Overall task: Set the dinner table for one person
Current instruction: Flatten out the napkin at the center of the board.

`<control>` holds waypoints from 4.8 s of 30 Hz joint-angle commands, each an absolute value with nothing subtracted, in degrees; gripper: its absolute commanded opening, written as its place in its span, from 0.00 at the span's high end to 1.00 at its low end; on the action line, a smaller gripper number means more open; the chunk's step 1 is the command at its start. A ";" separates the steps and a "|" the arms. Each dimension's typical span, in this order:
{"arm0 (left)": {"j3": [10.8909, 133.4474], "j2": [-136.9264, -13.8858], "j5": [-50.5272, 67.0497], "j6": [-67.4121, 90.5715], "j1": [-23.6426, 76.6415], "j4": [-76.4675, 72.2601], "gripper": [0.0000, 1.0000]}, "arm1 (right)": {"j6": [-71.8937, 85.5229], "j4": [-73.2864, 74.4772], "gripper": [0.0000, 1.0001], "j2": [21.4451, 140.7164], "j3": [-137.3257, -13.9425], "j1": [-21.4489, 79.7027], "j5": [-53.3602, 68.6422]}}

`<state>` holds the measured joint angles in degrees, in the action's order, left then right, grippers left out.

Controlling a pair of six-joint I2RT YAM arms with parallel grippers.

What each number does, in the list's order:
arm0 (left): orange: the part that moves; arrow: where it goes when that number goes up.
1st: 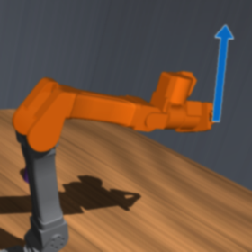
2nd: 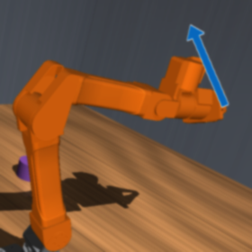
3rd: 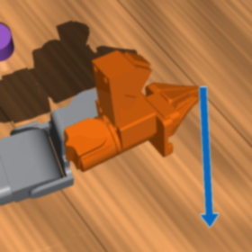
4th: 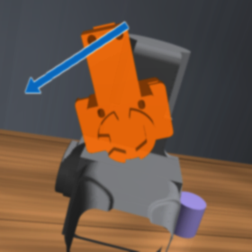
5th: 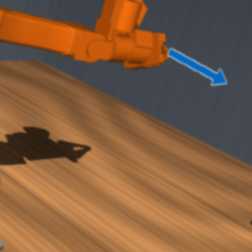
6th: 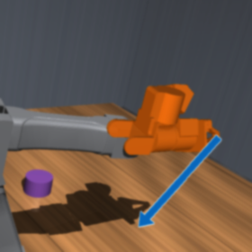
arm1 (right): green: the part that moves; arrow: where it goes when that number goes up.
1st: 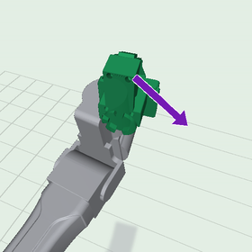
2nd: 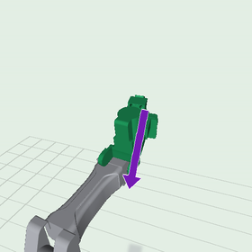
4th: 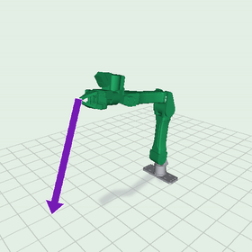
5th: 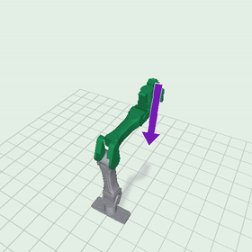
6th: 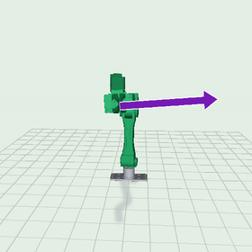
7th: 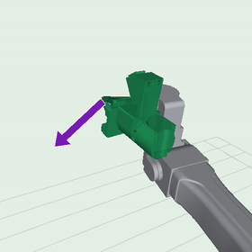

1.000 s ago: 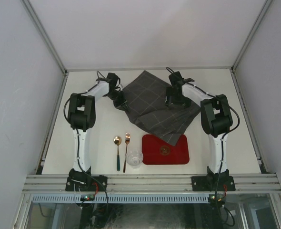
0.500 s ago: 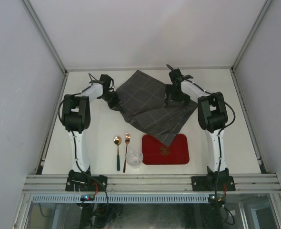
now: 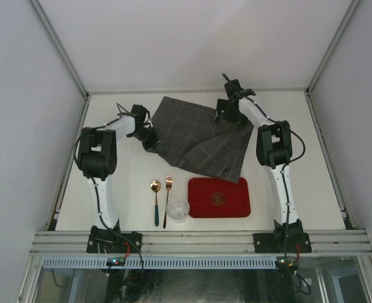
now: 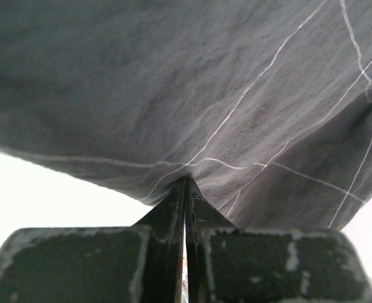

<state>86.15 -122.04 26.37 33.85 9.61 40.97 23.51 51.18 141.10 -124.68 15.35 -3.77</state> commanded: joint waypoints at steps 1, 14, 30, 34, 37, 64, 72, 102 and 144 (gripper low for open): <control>83.74 -120.17 26.81 31.87 11.56 40.95 1.00 | 23.13 49.59 0.01 145.47 -129.64 13.62 3.76; 83.73 -115.79 25.26 31.84 17.32 41.09 1.00 | 24.95 47.58 0.01 151.78 -142.39 9.76 16.74; 97.00 -111.88 13.35 26.19 18.29 48.62 0.98 | 21.99 45.59 0.01 137.53 -142.08 9.30 19.17; 103.32 -117.14 12.62 25.99 16.75 51.41 0.97 | 20.06 49.12 0.01 133.02 -138.64 10.22 12.76; 107.60 -121.12 12.60 25.91 15.70 53.19 0.98 | 19.25 51.71 0.01 129.93 -134.41 11.07 7.51; 115.58 -132.11 10.11 24.18 13.89 57.28 1.00 | 23.66 46.50 0.19 104.93 -87.58 18.44 -1.76; 115.52 -132.15 9.97 24.08 13.97 57.25 1.00 | 25.10 45.77 0.34 104.15 -82.49 20.69 -2.99; 114.66 -133.29 9.96 24.10 13.92 56.87 1.00 | 27.46 43.53 0.49 107.31 -77.88 25.68 -1.98; 113.57 -134.30 10.22 23.95 13.96 56.42 1.00 | 28.78 42.30 0.71 110.38 -73.67 28.21 -1.68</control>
